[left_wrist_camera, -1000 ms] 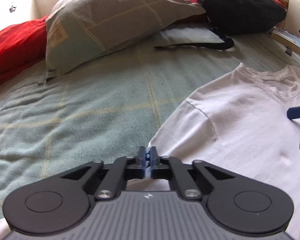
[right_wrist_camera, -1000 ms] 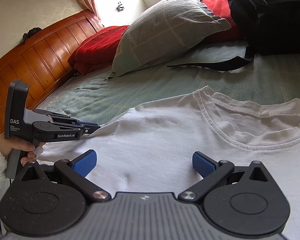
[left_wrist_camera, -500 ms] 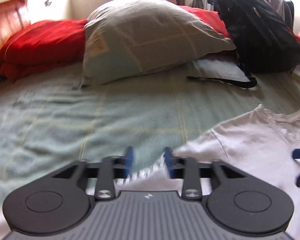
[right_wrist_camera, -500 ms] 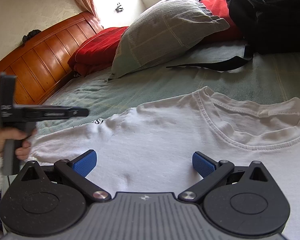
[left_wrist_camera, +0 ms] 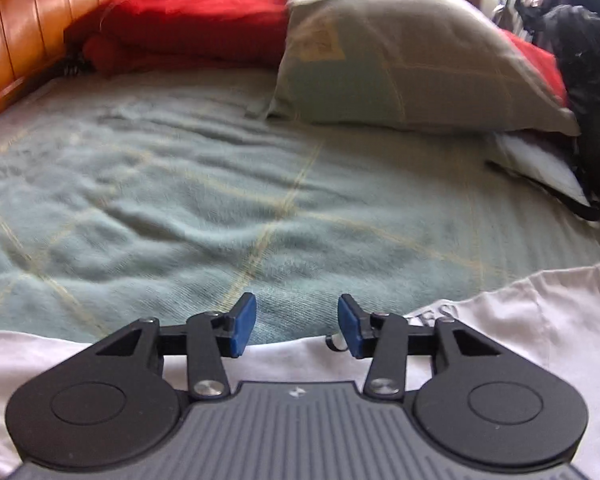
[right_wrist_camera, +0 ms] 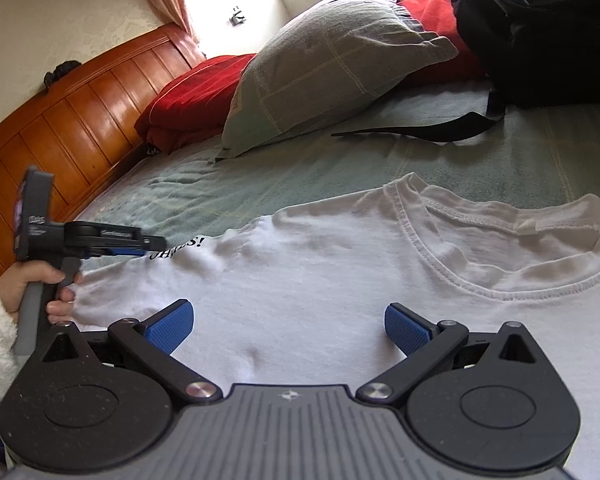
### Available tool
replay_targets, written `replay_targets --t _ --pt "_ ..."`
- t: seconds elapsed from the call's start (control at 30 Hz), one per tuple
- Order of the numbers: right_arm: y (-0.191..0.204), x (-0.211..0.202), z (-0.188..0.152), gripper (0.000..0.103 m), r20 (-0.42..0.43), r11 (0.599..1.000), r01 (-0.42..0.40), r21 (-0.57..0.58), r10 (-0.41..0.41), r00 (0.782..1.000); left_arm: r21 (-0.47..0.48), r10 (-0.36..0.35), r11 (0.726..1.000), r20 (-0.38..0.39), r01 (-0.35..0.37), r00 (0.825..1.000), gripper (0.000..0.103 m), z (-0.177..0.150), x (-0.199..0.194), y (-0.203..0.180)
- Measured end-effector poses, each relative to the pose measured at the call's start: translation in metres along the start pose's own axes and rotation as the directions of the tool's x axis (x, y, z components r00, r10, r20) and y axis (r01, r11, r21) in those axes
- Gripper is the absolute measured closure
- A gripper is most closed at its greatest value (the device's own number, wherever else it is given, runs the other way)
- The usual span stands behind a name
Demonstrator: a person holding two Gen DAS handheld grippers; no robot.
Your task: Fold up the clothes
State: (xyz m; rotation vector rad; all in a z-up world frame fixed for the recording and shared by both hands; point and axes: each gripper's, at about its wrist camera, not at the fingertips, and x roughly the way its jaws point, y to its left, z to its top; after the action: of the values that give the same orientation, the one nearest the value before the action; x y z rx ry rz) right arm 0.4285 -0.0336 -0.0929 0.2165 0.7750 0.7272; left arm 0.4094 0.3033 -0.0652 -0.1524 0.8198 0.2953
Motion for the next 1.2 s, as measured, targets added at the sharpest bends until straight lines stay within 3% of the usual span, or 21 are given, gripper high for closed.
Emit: replay_targets --t 0.1,0.2,0.3,0.37,0.43,0.5,0.67,0.77,0.87,0.93,1.03,1.2 --pt "0.001 0.000 0.000 0.000 0.000 1.000 0.002 -0.002 -0.002 1.000 0.047 -0.051 0.998 0.021 0.050 0.999 0.046 -0.010 -0.022 0.001" --pt "0.003 0.000 0.000 0.000 0.000 1.000 -0.002 -0.011 0.002 1.000 0.066 -0.073 0.995 -0.005 0.073 0.997 0.041 -0.024 -0.031 0.008" --pt "0.005 0.000 -0.001 0.000 -0.001 1.000 -0.004 -0.019 0.004 1.000 0.066 0.007 0.998 -0.048 -0.004 0.999 0.037 -0.039 -0.028 0.017" --pt "0.004 0.000 -0.001 0.000 -0.004 1.000 0.000 -0.021 0.000 1.000 0.060 0.053 0.997 -0.019 -0.052 0.998 0.035 -0.048 -0.031 0.032" --pt "0.003 0.000 -0.001 0.000 -0.003 1.000 -0.001 -0.013 0.001 1.000 0.041 0.139 0.990 -0.016 -0.138 0.990 0.031 -0.052 -0.038 0.041" --pt "0.001 0.000 -0.001 0.000 -0.002 1.000 -0.002 -0.005 0.002 1.000 0.022 0.184 0.983 -0.019 -0.183 0.983 0.034 -0.054 -0.048 0.044" --pt "0.003 0.000 -0.001 0.000 -0.004 1.000 0.002 -0.012 -0.002 1.000 0.127 0.014 0.992 0.044 -0.020 0.999 0.028 -0.062 -0.068 0.007" --pt "0.005 0.000 0.000 0.000 -0.022 1.000 0.011 -0.024 -0.011 1.000 0.132 0.022 0.991 0.004 -0.022 1.000 0.028 -0.077 -0.061 -0.007" --pt "0.012 -0.001 0.004 0.000 -0.100 0.997 0.049 -0.055 -0.055 0.994 0.046 0.018 0.999 0.000 -0.018 1.000 0.027 -0.096 -0.069 0.002" --pt "0.021 -0.005 0.005 0.000 -0.166 0.996 0.036 -0.087 -0.050 0.985 0.010 0.019 1.000 -0.026 -0.019 0.999 0.026 -0.100 -0.078 0.009" --pt "0.037 -0.012 0.004 0.000 -0.223 0.992 -0.018 -0.126 -0.011 0.975 0.037 0.065 0.997 -0.068 -0.062 0.996 0.028 -0.092 -0.089 0.002" --pt "0.061 -0.016 -0.004 0.000 -0.239 0.976 -0.102 -0.195 0.054 0.970 0.083 -0.077 0.994 0.021 0.075 0.997 0.025 -0.068 -0.089 -0.036"
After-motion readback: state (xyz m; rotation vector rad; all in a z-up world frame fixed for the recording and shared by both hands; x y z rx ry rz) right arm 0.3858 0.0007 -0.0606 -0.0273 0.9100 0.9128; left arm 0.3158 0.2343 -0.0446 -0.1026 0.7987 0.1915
